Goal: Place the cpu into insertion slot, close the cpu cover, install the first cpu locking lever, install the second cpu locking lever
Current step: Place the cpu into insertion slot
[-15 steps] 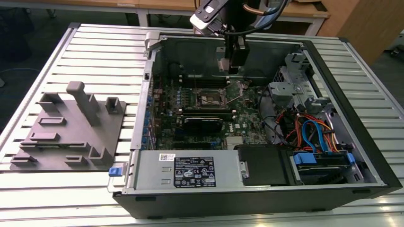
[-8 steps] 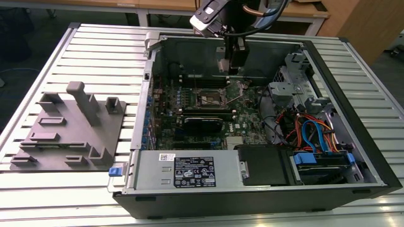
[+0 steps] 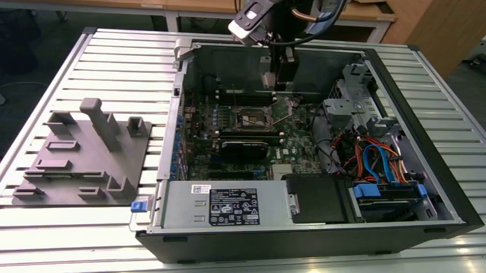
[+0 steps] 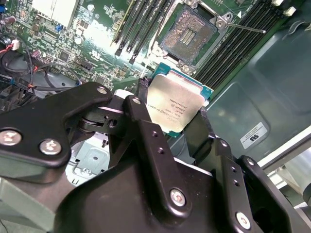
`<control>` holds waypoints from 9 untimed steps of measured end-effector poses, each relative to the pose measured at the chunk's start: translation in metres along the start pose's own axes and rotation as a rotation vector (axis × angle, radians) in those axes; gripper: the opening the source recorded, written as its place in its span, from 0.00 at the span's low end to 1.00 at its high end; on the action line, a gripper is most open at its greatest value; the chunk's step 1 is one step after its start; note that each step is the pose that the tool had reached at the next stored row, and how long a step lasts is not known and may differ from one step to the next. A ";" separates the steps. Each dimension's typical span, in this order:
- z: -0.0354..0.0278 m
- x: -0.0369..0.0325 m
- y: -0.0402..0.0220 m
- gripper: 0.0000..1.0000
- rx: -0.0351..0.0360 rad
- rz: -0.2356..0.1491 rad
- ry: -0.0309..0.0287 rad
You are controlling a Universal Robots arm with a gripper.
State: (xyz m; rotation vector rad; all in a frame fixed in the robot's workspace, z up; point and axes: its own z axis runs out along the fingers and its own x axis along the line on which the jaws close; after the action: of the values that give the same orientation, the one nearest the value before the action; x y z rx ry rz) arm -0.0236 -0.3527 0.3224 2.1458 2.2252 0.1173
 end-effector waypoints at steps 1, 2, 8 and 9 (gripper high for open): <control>0.0004 0.0000 0.0000 0.55 0.0000 0.000 0.0001; 0.0006 0.0000 -0.0001 0.55 0.0000 0.000 -0.0001; 0.0020 0.0000 -0.0002 0.55 0.0001 0.000 -0.0011; 0.0023 0.0000 -0.0002 0.55 0.0000 0.000 -0.0011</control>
State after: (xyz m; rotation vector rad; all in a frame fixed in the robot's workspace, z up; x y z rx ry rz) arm -0.0236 -0.3527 0.3201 2.1452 2.2247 0.1161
